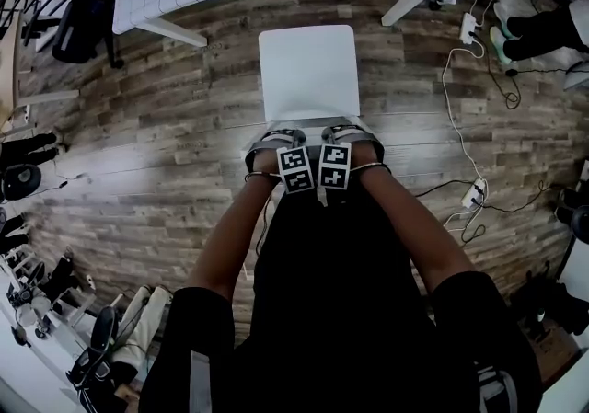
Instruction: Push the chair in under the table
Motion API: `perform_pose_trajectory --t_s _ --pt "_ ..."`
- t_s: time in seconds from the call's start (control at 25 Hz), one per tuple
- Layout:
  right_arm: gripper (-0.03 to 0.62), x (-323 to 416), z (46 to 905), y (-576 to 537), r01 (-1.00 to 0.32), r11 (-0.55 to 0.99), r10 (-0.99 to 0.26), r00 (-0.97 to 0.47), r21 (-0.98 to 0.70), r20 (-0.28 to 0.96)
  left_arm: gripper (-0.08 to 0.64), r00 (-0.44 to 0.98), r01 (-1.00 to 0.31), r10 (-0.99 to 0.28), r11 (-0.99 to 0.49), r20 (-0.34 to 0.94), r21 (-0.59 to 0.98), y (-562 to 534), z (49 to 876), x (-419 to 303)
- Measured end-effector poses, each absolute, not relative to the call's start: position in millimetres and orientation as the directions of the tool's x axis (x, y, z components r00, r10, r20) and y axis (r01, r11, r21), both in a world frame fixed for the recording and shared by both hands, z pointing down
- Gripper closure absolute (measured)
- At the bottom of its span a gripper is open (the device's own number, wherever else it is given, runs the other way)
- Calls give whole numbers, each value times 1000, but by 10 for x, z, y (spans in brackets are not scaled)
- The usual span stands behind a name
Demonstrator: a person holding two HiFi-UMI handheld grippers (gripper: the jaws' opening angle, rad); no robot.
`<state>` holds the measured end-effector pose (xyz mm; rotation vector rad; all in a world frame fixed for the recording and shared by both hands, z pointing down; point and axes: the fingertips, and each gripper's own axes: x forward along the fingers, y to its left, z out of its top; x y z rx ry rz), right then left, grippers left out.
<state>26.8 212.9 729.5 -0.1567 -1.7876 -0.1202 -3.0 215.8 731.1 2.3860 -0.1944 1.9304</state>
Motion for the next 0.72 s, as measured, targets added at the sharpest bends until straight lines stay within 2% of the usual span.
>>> perform_pose_trajectory --t_s 0.32,0.56,0.72 --pt "479 257 7357 2163 181 983 53 -197 -16 979 460 222 -149 -27 -989 975 6 2171 7355 -13" --pt "533 265 7375 2083 189 980 -33 -192 70 981 489 212 -131 -58 -991 976 -31 2142 7376 -18" --pt "537 254 7388 2119 188 980 -32 -189 68 981 489 216 -132 -52 -991 975 -24 2182 7383 -33"
